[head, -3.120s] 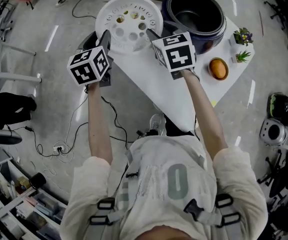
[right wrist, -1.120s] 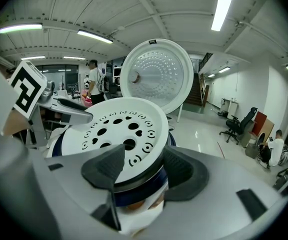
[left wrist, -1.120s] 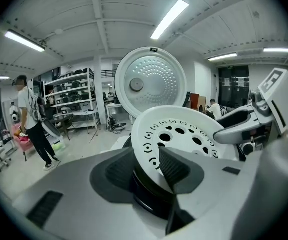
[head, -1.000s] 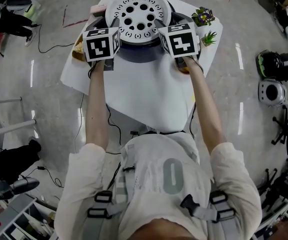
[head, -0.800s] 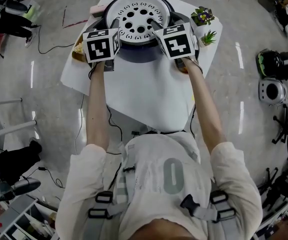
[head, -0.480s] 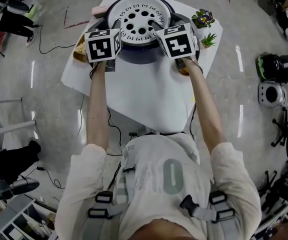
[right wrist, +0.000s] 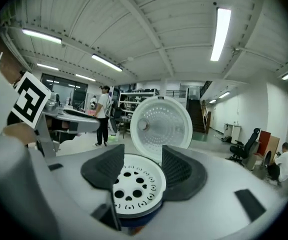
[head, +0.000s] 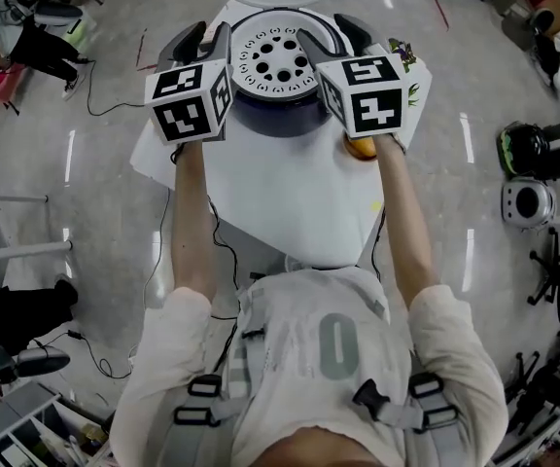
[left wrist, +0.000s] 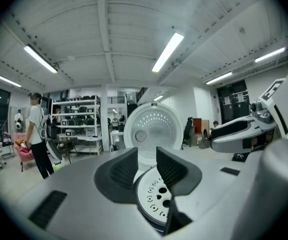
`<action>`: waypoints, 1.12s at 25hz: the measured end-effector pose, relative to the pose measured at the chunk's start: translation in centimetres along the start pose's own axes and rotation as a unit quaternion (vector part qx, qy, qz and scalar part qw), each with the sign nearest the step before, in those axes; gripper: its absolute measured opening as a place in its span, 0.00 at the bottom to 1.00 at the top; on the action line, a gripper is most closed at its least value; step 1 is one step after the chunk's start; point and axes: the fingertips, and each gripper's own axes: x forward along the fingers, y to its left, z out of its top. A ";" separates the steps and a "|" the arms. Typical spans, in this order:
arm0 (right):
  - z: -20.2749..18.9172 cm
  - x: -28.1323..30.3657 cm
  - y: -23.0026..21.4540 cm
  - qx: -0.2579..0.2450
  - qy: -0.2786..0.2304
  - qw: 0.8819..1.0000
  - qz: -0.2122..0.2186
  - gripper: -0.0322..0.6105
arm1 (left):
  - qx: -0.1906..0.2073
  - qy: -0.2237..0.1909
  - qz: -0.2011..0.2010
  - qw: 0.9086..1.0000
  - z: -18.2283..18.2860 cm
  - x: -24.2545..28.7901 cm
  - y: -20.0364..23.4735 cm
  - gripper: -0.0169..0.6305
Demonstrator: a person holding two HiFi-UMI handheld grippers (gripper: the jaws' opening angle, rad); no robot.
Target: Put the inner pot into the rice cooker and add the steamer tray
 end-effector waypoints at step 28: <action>-10.0 -12.7 10.5 0.052 -0.034 0.998 0.028 0.06 | -0.026 -0.074 0.081 0.994 -6.7 -18.0 -5.0 0.06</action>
